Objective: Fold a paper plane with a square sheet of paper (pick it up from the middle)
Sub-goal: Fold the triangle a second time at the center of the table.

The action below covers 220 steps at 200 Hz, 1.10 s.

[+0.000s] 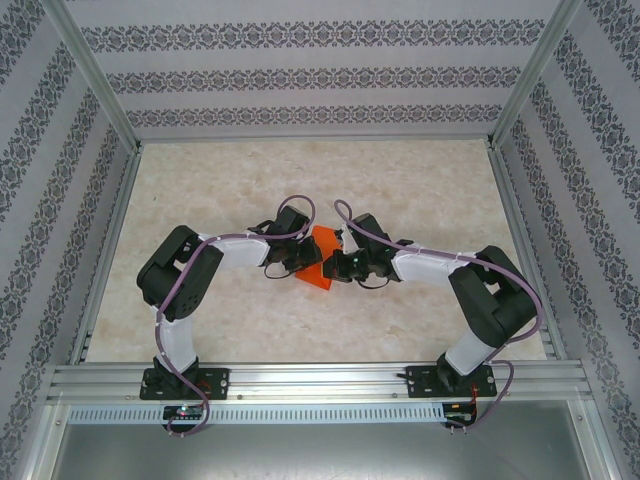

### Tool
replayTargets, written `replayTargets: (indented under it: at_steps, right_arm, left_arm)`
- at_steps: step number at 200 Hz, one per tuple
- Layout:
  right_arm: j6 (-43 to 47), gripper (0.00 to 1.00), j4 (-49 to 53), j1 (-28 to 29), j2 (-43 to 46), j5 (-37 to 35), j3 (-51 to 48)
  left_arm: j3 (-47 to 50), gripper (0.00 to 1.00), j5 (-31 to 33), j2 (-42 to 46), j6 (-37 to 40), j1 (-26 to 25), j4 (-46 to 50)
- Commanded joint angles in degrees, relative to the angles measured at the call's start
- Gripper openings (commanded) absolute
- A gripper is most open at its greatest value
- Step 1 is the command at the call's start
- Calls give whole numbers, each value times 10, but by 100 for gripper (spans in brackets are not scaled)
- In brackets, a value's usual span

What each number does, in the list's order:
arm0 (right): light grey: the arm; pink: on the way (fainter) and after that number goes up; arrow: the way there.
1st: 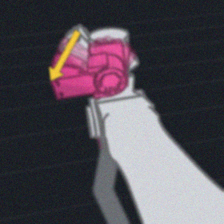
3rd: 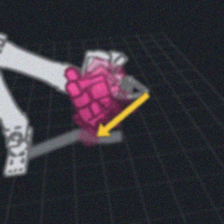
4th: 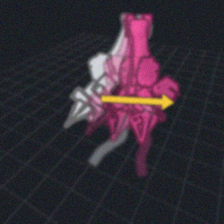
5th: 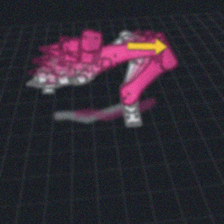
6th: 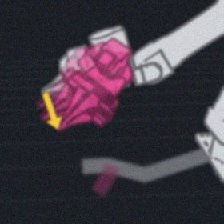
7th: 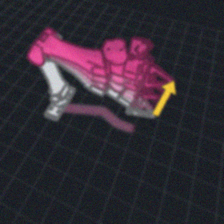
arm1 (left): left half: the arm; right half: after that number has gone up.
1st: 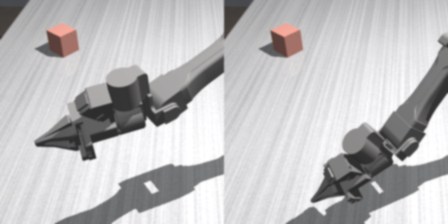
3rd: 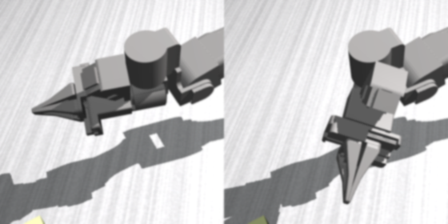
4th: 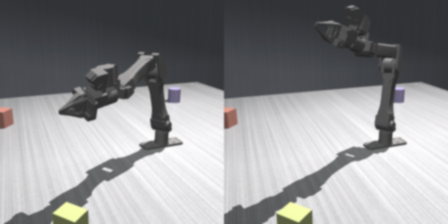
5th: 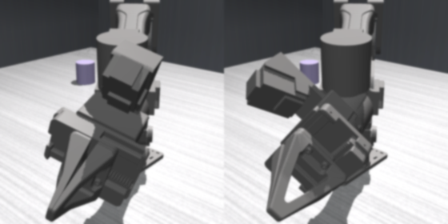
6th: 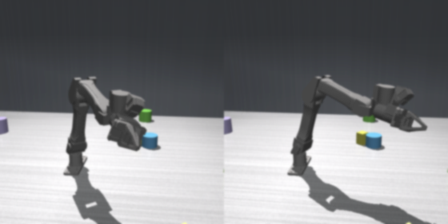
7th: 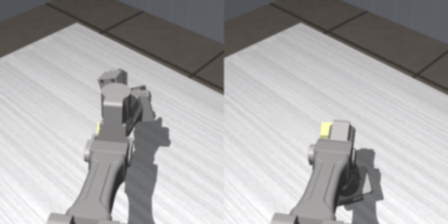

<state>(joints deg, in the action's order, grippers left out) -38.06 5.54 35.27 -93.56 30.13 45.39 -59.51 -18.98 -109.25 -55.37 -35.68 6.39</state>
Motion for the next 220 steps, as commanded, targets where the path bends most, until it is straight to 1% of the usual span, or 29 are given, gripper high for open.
replayTargets:
  at_steps: [1, 61, 87, 137, 154, 196, 220]
  right_arm:
    - [-11, 0, -18, 8, 10, 3, -5]
    - [-17, 0, -18, 6, -43, 18, 33]
    - [-25, 0, -35, 7, -57, 20, 30]
    - [-22, 1, -27, 2, -83, 25, 19]
    - [-17, 1, -21, 2, -86, 34, 15]
    - [11, 2, 30, 0, -98, 4, 19]
    - [21, 2, 42, 0, -102, 3, 22]
  left_arm:
    - [9, 14, 21, -12, 2, 0, 27]
    - [9, 14, 19, -15, 5, 0, 30]
    - [10, 13, 20, -15, 4, 0, 29]
    - [11, 13, 20, -16, 5, -1, 31]
    - [11, 13, 21, -16, 6, -1, 33]
    - [16, 13, 22, -19, 4, 0, 30]
    - [21, 13, 23, -19, 3, 0, 27]
